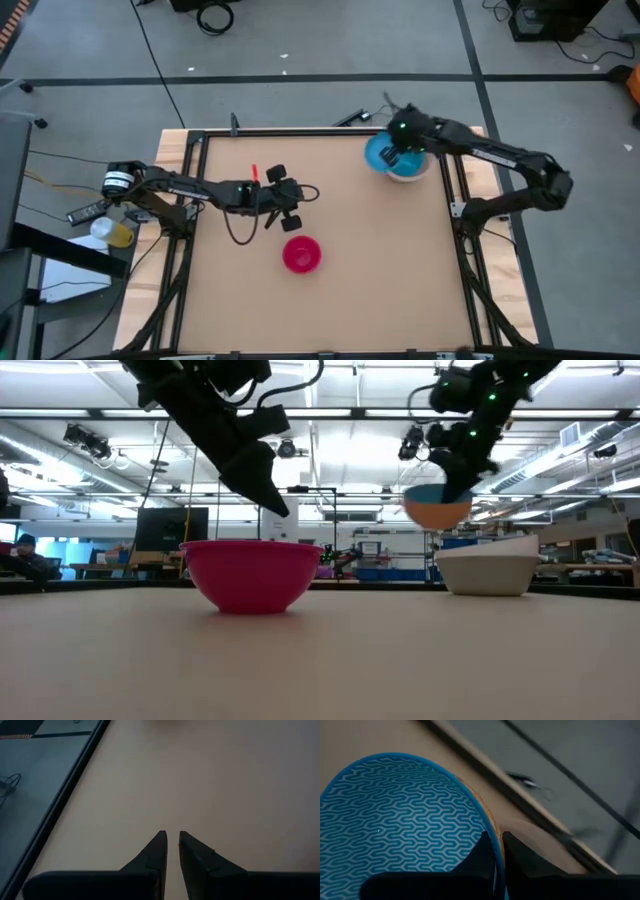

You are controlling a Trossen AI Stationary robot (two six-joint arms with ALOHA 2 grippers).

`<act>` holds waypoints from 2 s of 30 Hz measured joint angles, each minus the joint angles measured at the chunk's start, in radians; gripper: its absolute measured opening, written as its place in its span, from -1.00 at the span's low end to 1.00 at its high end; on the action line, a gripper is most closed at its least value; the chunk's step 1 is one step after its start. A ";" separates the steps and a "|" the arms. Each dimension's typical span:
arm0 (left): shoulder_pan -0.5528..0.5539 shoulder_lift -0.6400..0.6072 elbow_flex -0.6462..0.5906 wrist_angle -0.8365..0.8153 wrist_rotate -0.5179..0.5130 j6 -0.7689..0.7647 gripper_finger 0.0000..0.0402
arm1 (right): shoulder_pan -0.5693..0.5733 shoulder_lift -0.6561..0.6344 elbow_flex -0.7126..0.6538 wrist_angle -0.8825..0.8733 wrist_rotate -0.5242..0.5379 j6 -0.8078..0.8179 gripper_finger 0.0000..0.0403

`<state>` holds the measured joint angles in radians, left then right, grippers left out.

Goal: Nest bowls inside each other
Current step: Put the blue patterned bowl on top of the blue bowl, then put the red bowl on top of the blue patterned bowl

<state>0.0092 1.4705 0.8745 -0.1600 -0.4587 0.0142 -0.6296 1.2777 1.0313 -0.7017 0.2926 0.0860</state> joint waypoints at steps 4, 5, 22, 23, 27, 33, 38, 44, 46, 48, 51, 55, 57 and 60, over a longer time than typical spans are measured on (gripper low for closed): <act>-0.003 0.002 0.000 -0.001 0.000 -0.020 -0.75 | -0.088 -0.040 0.000 -0.075 0.085 0.046 -0.88; -0.003 0.001 0.000 0.000 0.000 -0.024 -0.75 | -0.103 -0.040 -0.006 -0.084 0.081 0.052 -0.89; -0.006 0.001 0.000 -0.015 0.000 -0.022 -0.75 | -0.239 0.021 -0.240 0.082 -0.012 0.108 -0.64; -0.006 0.001 0.000 -0.015 0.000 -0.024 -0.75 | -0.241 0.022 -0.240 0.082 -0.022 0.108 -0.60; -0.006 0.001 0.000 -0.017 0.010 -0.037 -0.75 | -0.243 0.016 -0.239 0.080 -0.028 0.106 -0.44; -0.005 0.001 0.000 -0.040 0.035 -0.100 -0.75 | -0.238 -0.100 -0.201 0.085 -0.034 0.113 -0.25; 0.000 0.002 0.000 -0.075 0.035 -0.099 -0.75 | -0.237 -0.225 -0.195 0.072 -0.098 0.114 -0.15; 0.000 0.001 0.039 -0.171 0.035 -0.101 -0.75 | -0.227 -0.355 -0.195 0.090 -0.182 0.087 -0.12; -0.003 0.000 0.064 -0.207 0.035 -0.101 -0.75 | -0.204 -0.391 -0.195 0.122 -0.244 0.064 -0.12; -0.010 -0.004 0.094 -0.234 0.034 -0.100 -0.75 | -0.163 -0.418 -0.195 0.166 -0.302 0.053 -0.13; -0.030 -0.007 0.136 -0.264 0.034 -0.102 -0.75 | -0.065 -0.441 -0.221 0.271 -0.345 0.077 -0.13; -0.080 -0.016 0.154 -0.279 0.028 -0.180 -0.75 | 0.122 -0.439 -0.314 0.424 -0.338 0.128 -0.14; -0.121 -0.015 0.143 -0.284 0.003 -0.223 -0.75 | 0.222 -0.429 -0.380 0.533 -0.318 0.158 -0.14; -0.177 -0.015 0.110 -0.277 -0.020 -0.255 -0.75 | 0.355 -0.408 -0.477 0.703 -0.278 0.199 -0.14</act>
<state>-0.1674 1.4555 0.9848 -0.4367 -0.4783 -0.2408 -0.2744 0.8694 0.5543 0.0016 0.0148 0.2848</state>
